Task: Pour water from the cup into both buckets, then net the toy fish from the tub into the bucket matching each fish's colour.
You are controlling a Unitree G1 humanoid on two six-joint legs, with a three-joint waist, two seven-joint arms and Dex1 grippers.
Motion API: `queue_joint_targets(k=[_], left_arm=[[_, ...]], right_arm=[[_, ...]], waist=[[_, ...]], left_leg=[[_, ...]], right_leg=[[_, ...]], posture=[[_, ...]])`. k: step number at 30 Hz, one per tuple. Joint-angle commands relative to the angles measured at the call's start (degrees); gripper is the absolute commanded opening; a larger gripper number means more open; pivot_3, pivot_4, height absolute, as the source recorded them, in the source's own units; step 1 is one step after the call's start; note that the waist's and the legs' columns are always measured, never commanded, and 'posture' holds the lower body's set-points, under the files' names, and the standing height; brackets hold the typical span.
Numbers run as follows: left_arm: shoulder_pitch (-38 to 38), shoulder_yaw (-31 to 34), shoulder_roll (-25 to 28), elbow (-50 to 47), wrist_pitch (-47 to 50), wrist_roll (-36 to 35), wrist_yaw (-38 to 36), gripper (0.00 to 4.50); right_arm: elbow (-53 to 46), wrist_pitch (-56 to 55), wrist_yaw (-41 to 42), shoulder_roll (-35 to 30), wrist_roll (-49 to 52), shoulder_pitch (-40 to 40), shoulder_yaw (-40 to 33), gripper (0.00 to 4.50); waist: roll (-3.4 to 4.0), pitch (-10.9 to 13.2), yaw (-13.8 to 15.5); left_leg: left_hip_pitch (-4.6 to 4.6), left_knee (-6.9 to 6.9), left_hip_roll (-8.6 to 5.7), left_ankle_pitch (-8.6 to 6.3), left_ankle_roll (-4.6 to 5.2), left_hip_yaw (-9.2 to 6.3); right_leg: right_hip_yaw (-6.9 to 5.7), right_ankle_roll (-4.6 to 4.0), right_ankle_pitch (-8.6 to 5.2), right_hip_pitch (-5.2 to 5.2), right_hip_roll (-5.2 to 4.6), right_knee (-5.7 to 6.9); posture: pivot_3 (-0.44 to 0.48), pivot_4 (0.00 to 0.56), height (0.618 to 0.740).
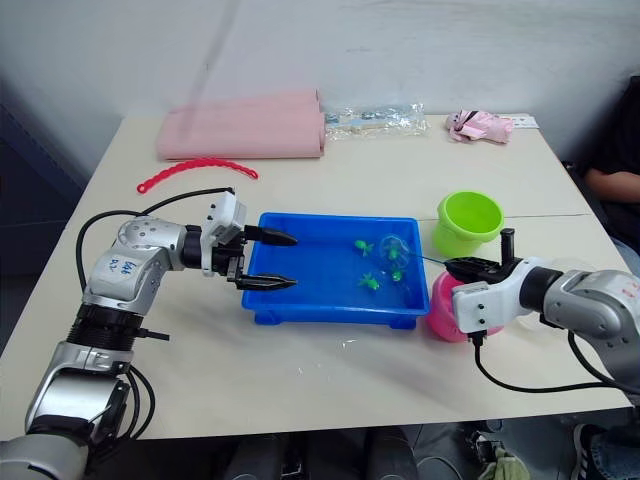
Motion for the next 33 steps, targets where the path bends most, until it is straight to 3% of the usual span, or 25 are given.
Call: queue_joint_targets(k=[1,24,33], left_arm=[[0.32,1.32,0.27,-2.30,-0.43,-1.70,0.37,4.47],[1.13,1.72,0.45,-3.15,-0.40,-2.51,1.81,4.47],[1.35,1.48,0.33,-3.70,0.13,-2.89,1.64,4.47]], right_arm=[[1.49,-1.84,-1.98,-0.19,-1.95,-3.12,0.10,0.00],[8.82,-13.41,-6.13,-2.88,-11.45,-10.19,5.48,0.00],[9.90,-14.84,-1.96,-4.20,-5.64,-9.43,6.46,0.00]], waist=[[0.00,0.00,-0.01],[0.01,0.00,-0.09],[0.01,0.01,-0.10]], left_leg=[[0.00,0.00,0.00,0.00,0.00,0.01],[0.00,-0.01,0.01,0.00,0.00,0.04],[0.00,-0.01,0.01,0.00,-0.01,0.05]], right_leg=[[0.01,0.00,0.00,0.00,0.00,0.00],[0.05,0.00,0.00,-0.03,0.00,0.01],[0.06,0.00,0.00,-0.03,0.00,0.01]], posture=[[0.000,0.150,0.738],[0.000,0.150,0.738],[0.000,0.150,0.738]])
